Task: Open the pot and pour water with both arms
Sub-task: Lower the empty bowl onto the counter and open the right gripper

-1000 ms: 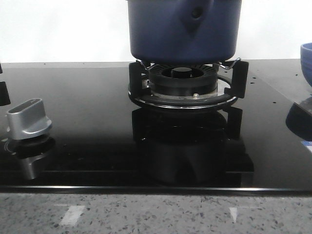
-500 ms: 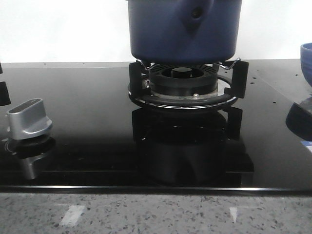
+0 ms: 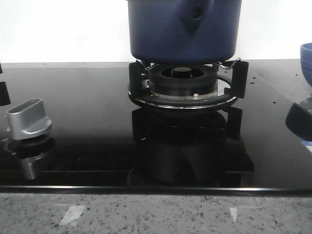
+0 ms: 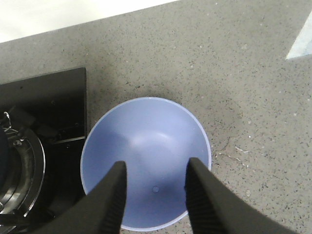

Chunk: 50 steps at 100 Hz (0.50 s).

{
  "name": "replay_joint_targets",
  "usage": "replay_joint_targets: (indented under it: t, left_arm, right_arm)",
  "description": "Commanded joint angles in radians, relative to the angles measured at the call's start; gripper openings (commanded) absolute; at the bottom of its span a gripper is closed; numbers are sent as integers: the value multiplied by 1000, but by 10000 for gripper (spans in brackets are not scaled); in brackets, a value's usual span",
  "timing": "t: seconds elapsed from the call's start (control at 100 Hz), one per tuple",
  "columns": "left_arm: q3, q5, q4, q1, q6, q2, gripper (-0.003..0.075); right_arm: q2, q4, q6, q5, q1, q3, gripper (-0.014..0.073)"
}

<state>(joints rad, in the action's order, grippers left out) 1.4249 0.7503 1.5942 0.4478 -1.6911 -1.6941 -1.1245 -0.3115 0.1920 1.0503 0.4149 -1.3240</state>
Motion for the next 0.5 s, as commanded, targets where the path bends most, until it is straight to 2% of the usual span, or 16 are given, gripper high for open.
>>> replay_joint_targets:
  t: [0.0,0.49]
  left_arm:
    - [40,22,102,7,-9,39,347]
    - [77,16,136,39,-42,-11,347]
  right_arm:
    - [22,-28,2,-45,1,-33,258]
    - [22,-35,2,-45,1,-33,258]
